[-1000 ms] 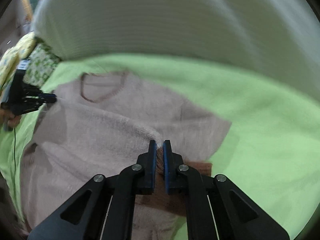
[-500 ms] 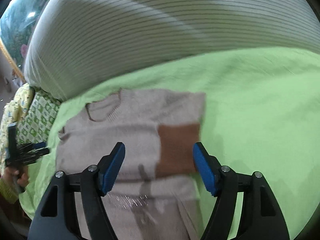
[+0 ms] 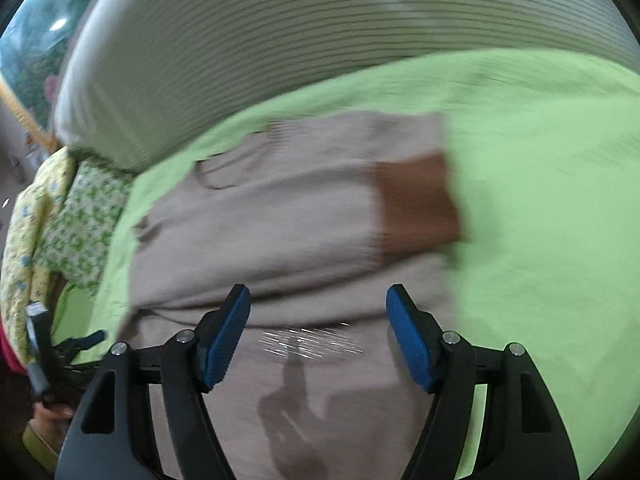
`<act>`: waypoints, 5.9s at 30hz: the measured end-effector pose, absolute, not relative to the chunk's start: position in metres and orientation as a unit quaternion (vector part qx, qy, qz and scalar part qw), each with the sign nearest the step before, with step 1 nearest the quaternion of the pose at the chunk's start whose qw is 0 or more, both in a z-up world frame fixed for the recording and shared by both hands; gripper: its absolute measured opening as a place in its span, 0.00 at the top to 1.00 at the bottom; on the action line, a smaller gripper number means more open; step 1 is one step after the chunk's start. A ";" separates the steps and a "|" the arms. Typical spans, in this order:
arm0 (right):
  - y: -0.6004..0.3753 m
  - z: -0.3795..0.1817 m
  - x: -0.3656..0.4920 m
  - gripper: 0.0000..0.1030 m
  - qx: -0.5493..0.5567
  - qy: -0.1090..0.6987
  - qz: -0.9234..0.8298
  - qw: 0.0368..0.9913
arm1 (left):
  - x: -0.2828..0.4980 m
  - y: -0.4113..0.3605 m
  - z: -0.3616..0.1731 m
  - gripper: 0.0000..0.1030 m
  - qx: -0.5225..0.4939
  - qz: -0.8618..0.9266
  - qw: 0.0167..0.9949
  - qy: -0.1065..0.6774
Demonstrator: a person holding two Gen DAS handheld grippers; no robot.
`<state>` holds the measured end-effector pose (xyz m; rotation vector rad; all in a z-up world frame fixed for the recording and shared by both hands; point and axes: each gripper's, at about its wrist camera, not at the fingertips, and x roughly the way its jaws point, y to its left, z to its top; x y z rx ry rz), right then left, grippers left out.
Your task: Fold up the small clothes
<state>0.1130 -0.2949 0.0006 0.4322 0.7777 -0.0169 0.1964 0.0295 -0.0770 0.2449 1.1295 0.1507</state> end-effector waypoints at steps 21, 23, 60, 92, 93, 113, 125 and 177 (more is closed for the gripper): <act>-0.109 -0.026 0.350 0.49 -0.007 0.397 0.037 0.917 | 0.177 0.109 -0.094 0.35 -0.140 0.155 0.829 0.518; -0.123 -0.019 0.341 0.49 0.011 0.383 0.001 0.924 | 0.172 0.111 -0.095 0.35 -0.144 0.153 0.828 0.519; -0.309 -0.028 -0.142 0.40 0.280 0.375 -0.148 0.871 | -0.017 0.073 -0.074 0.30 -0.131 -0.055 0.785 0.603; -0.254 -0.101 -0.186 0.61 0.345 0.455 -0.054 0.819 | -0.063 0.018 -0.110 0.23 -0.080 -0.159 0.724 0.666; -0.250 -0.104 -0.182 0.84 0.333 0.468 -0.054 0.817 | -0.064 0.015 -0.109 0.31 -0.065 -0.154 0.732 0.661; -0.264 0.013 -0.126 0.87 0.325 0.316 0.016 0.891 | 0.003 0.044 -0.001 0.93 -0.174 -0.175 0.825 0.509; -0.315 0.065 -0.002 0.87 0.313 0.270 0.003 0.911 | 0.135 0.052 0.039 0.93 -0.204 -0.127 0.859 0.452; -0.370 -0.024 0.048 0.88 0.246 0.402 -0.103 0.876 | 0.172 0.088 -0.081 0.75 -0.138 0.021 0.830 0.539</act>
